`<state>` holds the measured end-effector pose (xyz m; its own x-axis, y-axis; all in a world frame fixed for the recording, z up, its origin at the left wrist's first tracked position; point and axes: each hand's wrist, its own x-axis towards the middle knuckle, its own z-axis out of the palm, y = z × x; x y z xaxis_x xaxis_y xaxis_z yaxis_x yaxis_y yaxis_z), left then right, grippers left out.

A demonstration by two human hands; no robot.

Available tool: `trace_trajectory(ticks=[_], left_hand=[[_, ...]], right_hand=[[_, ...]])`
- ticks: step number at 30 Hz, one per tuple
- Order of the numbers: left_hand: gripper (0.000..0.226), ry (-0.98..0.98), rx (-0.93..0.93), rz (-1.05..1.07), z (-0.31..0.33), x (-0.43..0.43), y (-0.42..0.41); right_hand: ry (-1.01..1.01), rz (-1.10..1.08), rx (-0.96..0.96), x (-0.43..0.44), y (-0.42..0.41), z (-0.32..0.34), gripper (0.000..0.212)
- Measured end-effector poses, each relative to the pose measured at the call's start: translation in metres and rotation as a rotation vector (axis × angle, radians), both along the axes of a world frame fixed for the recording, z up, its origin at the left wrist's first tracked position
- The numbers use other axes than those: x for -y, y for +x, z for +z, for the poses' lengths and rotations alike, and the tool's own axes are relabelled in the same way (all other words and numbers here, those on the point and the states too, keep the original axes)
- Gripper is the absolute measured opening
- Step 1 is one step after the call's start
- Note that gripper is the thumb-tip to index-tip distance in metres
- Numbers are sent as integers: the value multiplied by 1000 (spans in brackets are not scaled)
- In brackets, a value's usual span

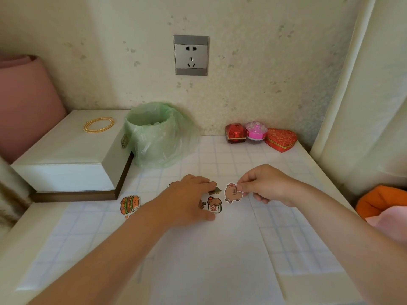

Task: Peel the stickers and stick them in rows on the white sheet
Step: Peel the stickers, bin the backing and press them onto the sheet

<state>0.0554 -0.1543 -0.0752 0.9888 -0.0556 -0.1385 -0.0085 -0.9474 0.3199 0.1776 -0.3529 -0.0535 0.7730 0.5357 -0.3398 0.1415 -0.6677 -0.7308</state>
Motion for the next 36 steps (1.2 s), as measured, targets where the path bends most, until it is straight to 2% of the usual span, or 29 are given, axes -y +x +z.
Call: trace_trajectory(ticks=[6, 14, 28, 36], left_hand=[[75, -11, -2, 4, -3, -1, 1], [75, 4, -7, 0, -5, -1, 2], [74, 7, 10, -3, -6, -1, 2], [73, 20, -1, 0, -3, 0, 2]], right_hand=[[-62, 62, 10, -3, -2, -3, 9], [-45, 17, 58, -14, -2, -9, 11], [-93, 108, 156, -17, 1, -16, 4], [-116, 156, 230, -17, 3, -18, 11]])
